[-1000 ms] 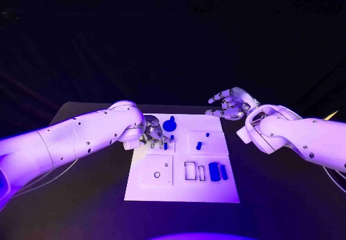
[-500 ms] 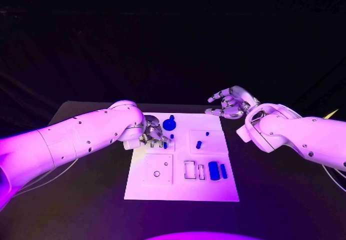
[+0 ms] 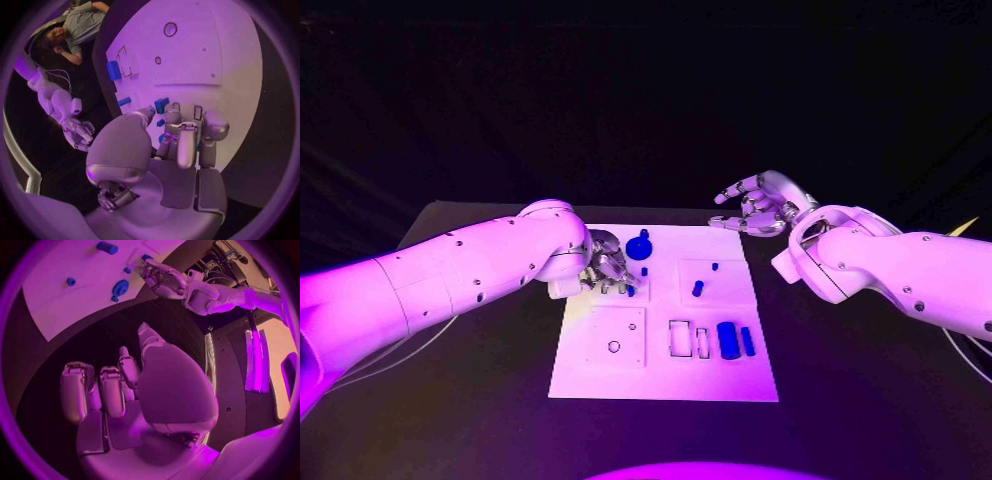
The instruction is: Assemble the parts on the task board
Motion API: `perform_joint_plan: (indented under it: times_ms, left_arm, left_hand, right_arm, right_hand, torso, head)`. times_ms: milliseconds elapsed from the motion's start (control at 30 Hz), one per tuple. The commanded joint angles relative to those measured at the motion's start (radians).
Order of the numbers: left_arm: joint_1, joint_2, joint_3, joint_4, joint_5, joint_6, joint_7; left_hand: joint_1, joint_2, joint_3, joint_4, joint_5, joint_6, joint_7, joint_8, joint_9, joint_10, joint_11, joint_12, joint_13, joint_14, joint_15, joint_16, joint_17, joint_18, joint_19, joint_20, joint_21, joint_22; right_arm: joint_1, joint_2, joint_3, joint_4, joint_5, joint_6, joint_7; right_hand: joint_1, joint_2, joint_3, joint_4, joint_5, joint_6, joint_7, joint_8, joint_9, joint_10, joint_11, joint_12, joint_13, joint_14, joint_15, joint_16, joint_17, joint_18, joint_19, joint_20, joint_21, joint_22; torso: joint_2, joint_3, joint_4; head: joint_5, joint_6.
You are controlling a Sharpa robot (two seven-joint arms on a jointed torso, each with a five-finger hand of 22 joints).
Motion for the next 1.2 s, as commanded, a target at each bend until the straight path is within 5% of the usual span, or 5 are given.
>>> perform_joint_plan:
  times_ms: [33, 667, 800, 967, 1200]
  left_arm:
    - [0.001, 0.003, 0.0, -0.001, 0.002, 0.006, 0.003]
    - [0.001, 0.008, -0.004, -0.016, 0.008, 0.017, 0.003]
    - [0.001, 0.008, -0.004, -0.016, 0.011, 0.016, 0.005]
    - [0.001, 0.005, -0.004, -0.016, 0.027, 0.016, 0.004]
    - [0.001, 0.001, -0.004, -0.016, 0.042, 0.012, 0.002]
  left_hand:
    - [0.018, 0.001, 0.0, 0.002, 0.004, -0.009, -0.008, 0.015, 0.021, 0.004, -0.013, 0.021, 0.021, 0.039, -0.007, 0.016, 0.13, -0.029, 0.003, -0.001, 0.019, 0.022]
    - [0.047, 0.007, 0.029, 0.001, 0.003, -0.003, -0.011, 0.013, 0.027, 0.011, -0.016, 0.025, 0.029, 0.044, -0.01, 0.022, 0.139, -0.031, 0.009, -0.001, 0.027, 0.036]
    - [0.099, 0.004, 0.116, -0.009, 0.004, -0.004, -0.014, 0.003, 0.034, 0.01, -0.02, 0.02, 0.028, 0.044, -0.013, 0.024, 0.142, -0.032, 0.007, -0.004, 0.033, 0.041]
    - [0.091, -0.054, 0.431, -0.105, 0.003, -0.016, -0.001, 0.008, 0.073, 0.015, -0.015, 0.002, 0.018, 0.047, -0.007, 0.027, 0.147, -0.032, 0.003, -0.003, 0.041, 0.048]
    - [0.037, -0.07, 0.539, -0.182, 0.012, -0.023, -0.001, 0.012, 0.097, 0.008, -0.011, -0.008, 0.008, 0.046, -0.007, 0.027, 0.147, -0.032, 0.001, 0.001, 0.045, 0.05]
  right_arm:
    - [0.0, 0.001, 0.0, -0.001, -0.002, 0.004, 0.001]
    - [0.0, 0.001, 0.0, -0.001, -0.002, 0.008, 0.001]
    - [0.0, 0.001, 0.0, -0.002, -0.002, 0.009, 0.001]
    - [0.0, 0.002, 0.0, -0.004, -0.001, 0.011, 0.001]
    - [0.0, 0.003, 0.0, -0.006, 0.0, 0.012, 0.001]
  right_hand:
    - [-0.01, 0.02, 0.016, 0.01, 0.009, -0.007, -0.001, 0.025, 0.004, -0.034, 0.0, -0.009, -0.004, 0.081, -0.009, -0.017, 0.173, -0.001, 0.036, -0.006, -0.011, 0.19]
    - [-0.011, 0.022, 0.018, 0.01, 0.009, -0.007, -0.002, 0.027, 0.005, -0.033, 0.0, -0.008, -0.004, 0.08, -0.009, -0.018, 0.171, -0.001, 0.036, -0.006, -0.012, 0.189]
    - [-0.012, 0.023, 0.018, 0.01, 0.009, -0.006, -0.002, 0.028, 0.005, -0.032, 0.0, -0.007, -0.003, 0.08, -0.009, -0.018, 0.171, -0.001, 0.036, -0.006, -0.012, 0.19]
    - [-0.012, 0.023, 0.018, 0.01, 0.009, -0.006, -0.002, 0.028, 0.005, -0.032, 0.0, -0.007, -0.003, 0.08, -0.009, -0.018, 0.171, -0.001, 0.036, -0.006, -0.012, 0.19]
    - [-0.012, 0.023, 0.018, 0.01, 0.009, -0.006, -0.002, 0.028, 0.005, -0.032, 0.0, -0.007, -0.003, 0.08, -0.009, -0.018, 0.171, -0.001, 0.036, -0.006, -0.012, 0.19]
  torso:
    - [0.001, -0.0001, -0.0009]
    - [0.001, 0.0, 0.0003]
    - [0.001, 0.0001, -0.0002]
    - [0.001, 0.0002, -0.0002]
    - [0.001, 0.0005, 0.0007]
  head:
    - [0.001, -0.003]
    - [-0.001, -0.008]
    - [-0.001, -0.009]
    - [0.0, -0.009]
    - [0.001, -0.009]
